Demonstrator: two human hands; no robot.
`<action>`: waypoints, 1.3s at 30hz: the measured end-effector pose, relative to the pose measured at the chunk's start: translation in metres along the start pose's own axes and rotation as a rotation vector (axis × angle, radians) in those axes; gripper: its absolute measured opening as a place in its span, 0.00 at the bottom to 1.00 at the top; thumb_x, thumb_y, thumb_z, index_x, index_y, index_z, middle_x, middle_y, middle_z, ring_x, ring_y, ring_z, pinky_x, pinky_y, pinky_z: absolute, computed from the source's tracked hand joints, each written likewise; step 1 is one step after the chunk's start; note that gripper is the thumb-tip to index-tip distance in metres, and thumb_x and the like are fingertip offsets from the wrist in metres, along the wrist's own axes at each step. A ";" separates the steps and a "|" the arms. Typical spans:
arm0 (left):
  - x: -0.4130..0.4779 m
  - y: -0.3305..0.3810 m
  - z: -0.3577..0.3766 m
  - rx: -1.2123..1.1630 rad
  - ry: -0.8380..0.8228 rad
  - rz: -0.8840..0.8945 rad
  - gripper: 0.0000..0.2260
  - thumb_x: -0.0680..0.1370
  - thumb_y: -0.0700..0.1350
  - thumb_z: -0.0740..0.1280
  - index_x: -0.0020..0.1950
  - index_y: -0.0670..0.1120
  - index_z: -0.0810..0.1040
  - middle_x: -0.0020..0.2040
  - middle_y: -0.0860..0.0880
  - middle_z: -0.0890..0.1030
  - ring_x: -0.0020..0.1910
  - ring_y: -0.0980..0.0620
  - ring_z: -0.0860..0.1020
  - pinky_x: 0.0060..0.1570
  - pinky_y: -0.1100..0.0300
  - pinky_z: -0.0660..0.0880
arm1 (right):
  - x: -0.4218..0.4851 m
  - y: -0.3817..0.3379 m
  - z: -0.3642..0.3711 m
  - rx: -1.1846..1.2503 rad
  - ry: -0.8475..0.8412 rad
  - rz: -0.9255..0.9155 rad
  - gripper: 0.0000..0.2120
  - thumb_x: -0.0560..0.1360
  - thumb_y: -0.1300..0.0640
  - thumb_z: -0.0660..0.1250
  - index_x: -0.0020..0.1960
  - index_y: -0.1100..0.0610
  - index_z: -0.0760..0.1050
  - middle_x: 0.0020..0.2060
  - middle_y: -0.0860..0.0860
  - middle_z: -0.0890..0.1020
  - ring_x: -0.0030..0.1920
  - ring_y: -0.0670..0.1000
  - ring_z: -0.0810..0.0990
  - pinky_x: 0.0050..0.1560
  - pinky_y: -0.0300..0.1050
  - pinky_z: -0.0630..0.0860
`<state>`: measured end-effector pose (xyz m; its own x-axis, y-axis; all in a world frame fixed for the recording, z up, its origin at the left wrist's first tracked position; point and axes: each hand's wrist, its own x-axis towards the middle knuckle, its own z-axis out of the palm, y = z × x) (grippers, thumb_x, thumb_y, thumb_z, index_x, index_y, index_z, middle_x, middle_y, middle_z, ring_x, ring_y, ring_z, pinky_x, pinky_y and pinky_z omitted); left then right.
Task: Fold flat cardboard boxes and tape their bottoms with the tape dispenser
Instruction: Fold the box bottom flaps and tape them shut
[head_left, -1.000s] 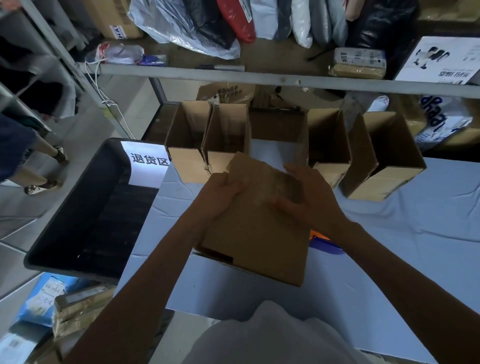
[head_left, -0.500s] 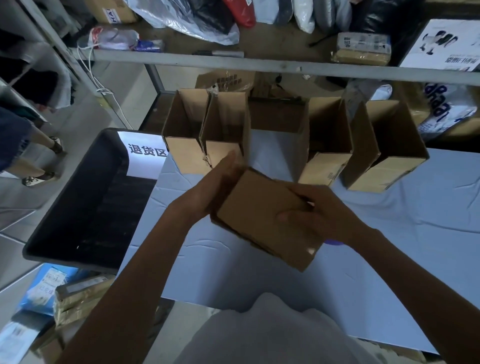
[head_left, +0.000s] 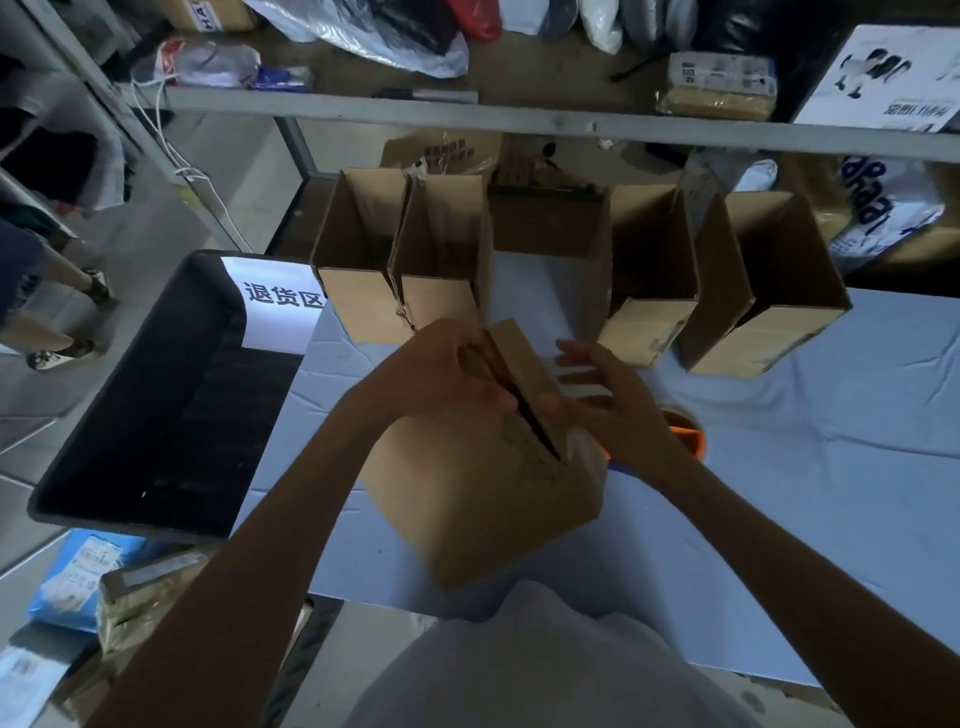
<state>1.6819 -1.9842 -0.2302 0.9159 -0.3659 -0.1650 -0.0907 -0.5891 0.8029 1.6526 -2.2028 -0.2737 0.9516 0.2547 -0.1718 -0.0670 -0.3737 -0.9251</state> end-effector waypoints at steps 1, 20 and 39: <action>0.006 -0.002 0.003 0.066 0.017 -0.008 0.13 0.66 0.46 0.78 0.48 0.46 0.82 0.45 0.53 0.82 0.43 0.58 0.79 0.42 0.76 0.71 | -0.006 0.002 0.007 -0.068 0.022 -0.052 0.35 0.63 0.37 0.73 0.65 0.50 0.71 0.57 0.47 0.77 0.56 0.44 0.77 0.54 0.41 0.75; 0.097 -0.050 0.078 0.129 0.004 0.254 0.09 0.74 0.43 0.63 0.40 0.43 0.81 0.39 0.49 0.82 0.36 0.61 0.74 0.42 0.74 0.69 | 0.010 0.070 0.053 0.023 0.492 0.067 0.10 0.76 0.56 0.68 0.55 0.56 0.81 0.44 0.45 0.83 0.46 0.43 0.81 0.48 0.35 0.74; 0.097 -0.074 0.132 0.342 0.017 0.026 0.12 0.75 0.53 0.58 0.49 0.55 0.81 0.49 0.53 0.79 0.54 0.48 0.75 0.61 0.39 0.66 | -0.025 0.096 0.048 -0.135 0.369 0.156 0.14 0.72 0.63 0.68 0.31 0.49 0.73 0.28 0.42 0.74 0.31 0.42 0.72 0.34 0.41 0.65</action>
<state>1.7258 -2.0716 -0.3812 0.9176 -0.3739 -0.1349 -0.2375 -0.7879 0.5682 1.6084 -2.2025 -0.3745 0.9784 -0.1417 -0.1508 -0.2023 -0.5020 -0.8409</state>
